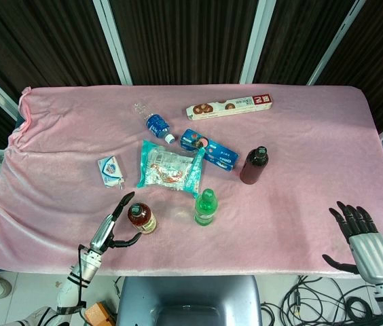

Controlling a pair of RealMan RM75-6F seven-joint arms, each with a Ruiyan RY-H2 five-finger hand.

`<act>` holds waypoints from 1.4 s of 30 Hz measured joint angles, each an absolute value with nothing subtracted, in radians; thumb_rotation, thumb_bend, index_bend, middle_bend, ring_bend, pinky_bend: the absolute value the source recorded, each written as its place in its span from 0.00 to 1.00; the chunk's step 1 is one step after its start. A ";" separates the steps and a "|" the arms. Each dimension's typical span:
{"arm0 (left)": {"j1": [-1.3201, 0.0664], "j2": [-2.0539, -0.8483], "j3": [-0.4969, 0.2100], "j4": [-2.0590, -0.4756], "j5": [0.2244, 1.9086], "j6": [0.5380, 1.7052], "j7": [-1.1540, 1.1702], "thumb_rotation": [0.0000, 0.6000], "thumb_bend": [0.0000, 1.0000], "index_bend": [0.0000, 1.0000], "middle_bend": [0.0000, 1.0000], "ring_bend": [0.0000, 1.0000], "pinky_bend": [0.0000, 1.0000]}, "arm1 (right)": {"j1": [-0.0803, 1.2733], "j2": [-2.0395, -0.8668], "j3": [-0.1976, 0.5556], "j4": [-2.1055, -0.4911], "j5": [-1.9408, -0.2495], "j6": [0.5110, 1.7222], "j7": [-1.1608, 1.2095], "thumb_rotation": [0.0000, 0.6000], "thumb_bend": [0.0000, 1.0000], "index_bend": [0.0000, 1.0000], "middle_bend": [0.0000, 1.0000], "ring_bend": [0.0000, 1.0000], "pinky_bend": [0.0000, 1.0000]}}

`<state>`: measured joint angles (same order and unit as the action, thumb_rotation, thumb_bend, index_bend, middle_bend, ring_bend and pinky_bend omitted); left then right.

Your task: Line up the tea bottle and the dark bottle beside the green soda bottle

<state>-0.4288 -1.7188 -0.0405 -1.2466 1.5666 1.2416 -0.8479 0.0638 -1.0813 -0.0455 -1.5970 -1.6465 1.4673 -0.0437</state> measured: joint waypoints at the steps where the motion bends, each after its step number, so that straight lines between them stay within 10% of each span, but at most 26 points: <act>1: -0.431 -1.720 -0.042 -1.246 1.563 1.238 -0.847 1.00 0.30 0.00 0.01 0.00 0.00 | 0.064 -1.081 -0.045 -1.597 -1.646 1.467 -0.042 1.00 0.29 0.00 0.00 0.00 0.00; 12: -0.462 -1.718 -0.049 -1.254 1.536 1.176 -0.837 1.00 0.30 0.11 0.19 0.01 0.00 | 0.060 -1.076 -0.044 -1.595 -1.649 1.478 -0.027 1.00 0.29 0.00 0.00 0.00 0.00; 23: -0.479 -1.737 -0.073 -1.270 1.489 1.141 -0.776 1.00 0.34 0.59 0.64 0.35 0.16 | 0.052 -1.069 -0.045 -1.589 -1.650 1.491 -0.011 1.00 0.29 0.00 0.00 0.00 0.00; 42: -0.561 -1.824 -0.236 -1.392 1.379 1.134 -0.496 1.00 0.48 0.73 0.77 0.53 0.39 | 0.040 -1.049 -0.052 -1.577 -1.672 1.516 0.049 1.00 0.29 0.00 0.00 0.00 0.00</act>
<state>-0.5610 -1.8243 -0.2356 -1.3921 1.3788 1.1339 -0.4958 0.0396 -1.0493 -0.0521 -1.5768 -1.6717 1.5160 0.0486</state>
